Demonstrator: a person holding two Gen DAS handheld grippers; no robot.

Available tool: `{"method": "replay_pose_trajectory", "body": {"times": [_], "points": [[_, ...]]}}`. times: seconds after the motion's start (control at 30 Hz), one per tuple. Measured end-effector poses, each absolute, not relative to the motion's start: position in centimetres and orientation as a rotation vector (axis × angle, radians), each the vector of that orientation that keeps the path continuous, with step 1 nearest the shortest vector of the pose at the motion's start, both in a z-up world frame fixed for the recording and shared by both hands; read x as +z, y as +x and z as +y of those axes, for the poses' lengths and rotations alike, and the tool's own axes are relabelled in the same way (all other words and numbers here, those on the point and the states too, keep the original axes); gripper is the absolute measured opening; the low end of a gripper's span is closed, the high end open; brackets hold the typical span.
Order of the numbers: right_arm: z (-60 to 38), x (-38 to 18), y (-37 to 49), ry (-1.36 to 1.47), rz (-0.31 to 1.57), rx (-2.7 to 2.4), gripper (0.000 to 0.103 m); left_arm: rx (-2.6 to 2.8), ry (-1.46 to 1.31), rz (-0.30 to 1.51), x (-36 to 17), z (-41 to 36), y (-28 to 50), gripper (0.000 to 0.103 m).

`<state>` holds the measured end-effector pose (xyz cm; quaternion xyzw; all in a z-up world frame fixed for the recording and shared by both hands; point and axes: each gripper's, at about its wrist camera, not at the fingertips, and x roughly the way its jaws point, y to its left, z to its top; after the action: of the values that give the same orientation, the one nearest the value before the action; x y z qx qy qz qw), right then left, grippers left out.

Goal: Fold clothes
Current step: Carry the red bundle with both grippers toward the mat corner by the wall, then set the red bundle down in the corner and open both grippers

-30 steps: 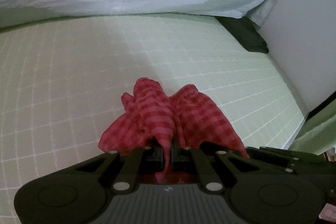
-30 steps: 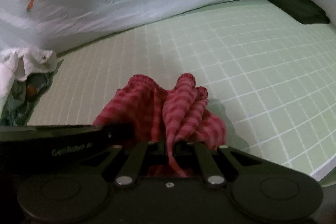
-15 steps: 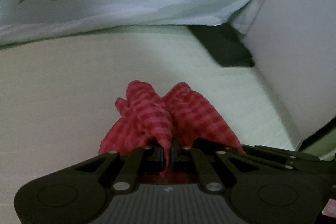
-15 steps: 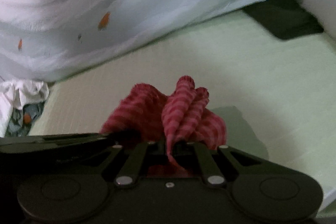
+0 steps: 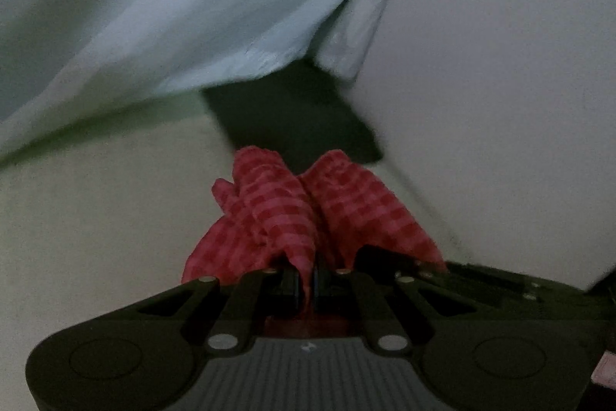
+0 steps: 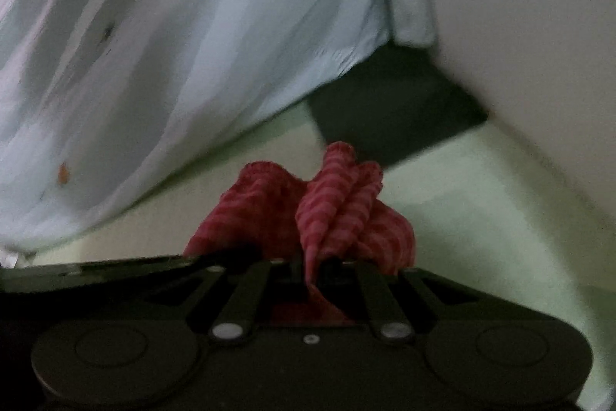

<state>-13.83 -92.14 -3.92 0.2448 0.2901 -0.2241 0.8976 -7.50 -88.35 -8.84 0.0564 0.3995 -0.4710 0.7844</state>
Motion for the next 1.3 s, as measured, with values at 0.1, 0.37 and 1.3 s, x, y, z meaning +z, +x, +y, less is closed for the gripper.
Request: {"method": "replay_pose_trajectory", "body": {"times": [0.1, 0.37, 1.3], "points": [[-96.4, -2.5, -11.5, 0.482, 0.534, -0.495, 0.005, -1.028, 0.107, 0.816, -7.9, -92.1, -4.7, 0.006], [-106.2, -0.7, -3.5, 0.42, 0.468, -0.616, 0.01, -0.933, 0.11, 0.808, -8.4, -100.4, 4.0, 0.05], [-97.7, -3.0, -14.9, 0.368, 0.574, -0.73, 0.103, -0.877, 0.246, 0.738, -8.1, -91.1, -5.3, 0.103]]}}
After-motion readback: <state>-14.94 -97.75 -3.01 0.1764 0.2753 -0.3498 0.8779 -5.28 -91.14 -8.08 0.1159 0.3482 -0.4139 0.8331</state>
